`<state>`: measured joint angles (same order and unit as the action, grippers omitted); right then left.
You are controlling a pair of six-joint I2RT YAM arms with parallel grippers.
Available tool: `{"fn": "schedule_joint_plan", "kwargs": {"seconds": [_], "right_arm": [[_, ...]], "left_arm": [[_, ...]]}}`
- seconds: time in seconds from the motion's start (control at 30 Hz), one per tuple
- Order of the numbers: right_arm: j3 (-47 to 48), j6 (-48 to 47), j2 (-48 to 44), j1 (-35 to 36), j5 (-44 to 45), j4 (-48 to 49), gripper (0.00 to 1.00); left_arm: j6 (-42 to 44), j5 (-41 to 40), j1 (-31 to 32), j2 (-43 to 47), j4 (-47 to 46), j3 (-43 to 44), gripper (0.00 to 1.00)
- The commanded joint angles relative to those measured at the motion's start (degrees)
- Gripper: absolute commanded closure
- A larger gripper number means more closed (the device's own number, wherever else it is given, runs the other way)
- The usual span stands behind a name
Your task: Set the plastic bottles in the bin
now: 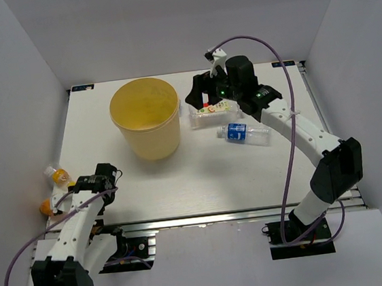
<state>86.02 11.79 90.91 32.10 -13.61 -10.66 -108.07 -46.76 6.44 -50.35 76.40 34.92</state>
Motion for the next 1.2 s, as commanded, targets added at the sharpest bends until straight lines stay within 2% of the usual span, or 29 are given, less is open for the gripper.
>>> {"fn": "schedule_joint_plan", "kwargs": {"seconds": [0.0, 0.13, 0.3, 0.47, 0.57, 0.63, 0.73, 1.0, 1.1, 1.17], "right_arm": [[0.38, 0.16, 0.49, 0.16, 0.24, -0.33, 0.11], [1.87, 0.25, 1.54, 0.16, 1.65, -1.91, 0.11], [2.05, 1.83, 3.48, 0.16, 1.83, -2.0, 0.1], [3.54, 1.48, 5.59, 0.07, 2.88, -3.14, 0.11], [4.07, 0.16, 6.29, -0.02, 3.5, -3.58, 0.11], [3.55, -0.1, 6.12, -0.37, 3.59, -3.06, 0.11], [1.53, -0.1, 5.68, -1.33, 2.27, -1.04, 0.11], [1.87, 2.09, 7.43, -4.41, -2.56, -0.42, 0.11], [2.05, 2.71, 7.96, -4.76, -3.18, -0.33, 0.11], [2.49, 2.8, 8.14, -4.85, -3.44, -0.59, 0.11]], "left_arm": [[-3.81, -5.71, -0.81, -3.44, 4.46, 0.5, 0.02], [-3.29, -7.73, -3.09, -4.06, 4.11, -0.72, 0.02], [8.74, -6.94, -8.62, -4.93, -5.99, -2.75, 0.02], [12.0, -4.75, -11.36, -13.62, -2.41, 1.54, 0.02], [19.02, 1.66, -11.97, -18.9, -4.58, 2.61, 0.04], [17.91, 1.76, -12.06, -22.32, -3.55, 3.31, 0.06], [16.41, 0.27, -15.38, -25.58, -3.88, 3.93, 0.04], [14.82, -3.42, -21.11, -29.37, -5.56, 3.23, 0.04], [15.25, -3.25, -22.6, -30.33, -8.71, 2.27, 0.02], [19.64, -1.24, -25.31, -31.3, -13.9, 0.42, 0.02]]}}
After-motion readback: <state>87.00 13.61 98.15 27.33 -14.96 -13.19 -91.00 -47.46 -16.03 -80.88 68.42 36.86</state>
